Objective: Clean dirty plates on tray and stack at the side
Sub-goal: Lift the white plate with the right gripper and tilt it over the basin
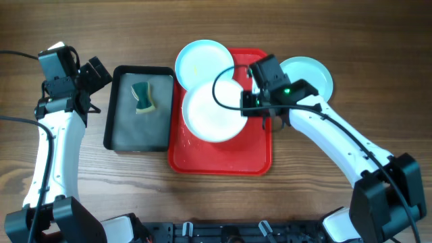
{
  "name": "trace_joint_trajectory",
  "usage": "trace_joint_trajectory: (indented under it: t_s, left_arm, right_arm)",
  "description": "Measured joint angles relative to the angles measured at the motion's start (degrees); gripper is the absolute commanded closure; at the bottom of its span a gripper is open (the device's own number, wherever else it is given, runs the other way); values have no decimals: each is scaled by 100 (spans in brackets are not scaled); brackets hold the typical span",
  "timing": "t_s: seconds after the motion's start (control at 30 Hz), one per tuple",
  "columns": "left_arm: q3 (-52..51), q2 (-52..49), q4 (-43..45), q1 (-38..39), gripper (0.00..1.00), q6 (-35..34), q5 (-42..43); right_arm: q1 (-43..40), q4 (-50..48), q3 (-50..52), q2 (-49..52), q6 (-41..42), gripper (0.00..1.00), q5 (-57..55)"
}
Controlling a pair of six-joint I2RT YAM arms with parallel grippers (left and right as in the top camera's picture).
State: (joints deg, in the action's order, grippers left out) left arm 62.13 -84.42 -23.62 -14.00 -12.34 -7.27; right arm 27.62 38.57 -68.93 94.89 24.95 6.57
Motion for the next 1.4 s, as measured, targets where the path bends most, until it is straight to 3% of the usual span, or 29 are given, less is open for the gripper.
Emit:
trace_joint_trajectory:
  t_s: [0.33, 0.97, 1.1, 1.4]
  left_arm:
    - [0, 0, 2, 0, 0, -2, 2]
    - [0, 0, 2, 0, 0, 0, 0]
    - [0, 0, 0, 2, 0, -2, 2]
    - [0, 0, 2, 0, 0, 0, 0]
  right_arm:
    - [92, -968, -334, -13, -79, 96, -367]
    - [2011, -3123, -345, 1060, -33, 96, -2149]
    - [2168, -3486, -345, 1067, -431, 96, -2417]
    - [2385, -4625, -345, 1067, -2433, 96, -2905]
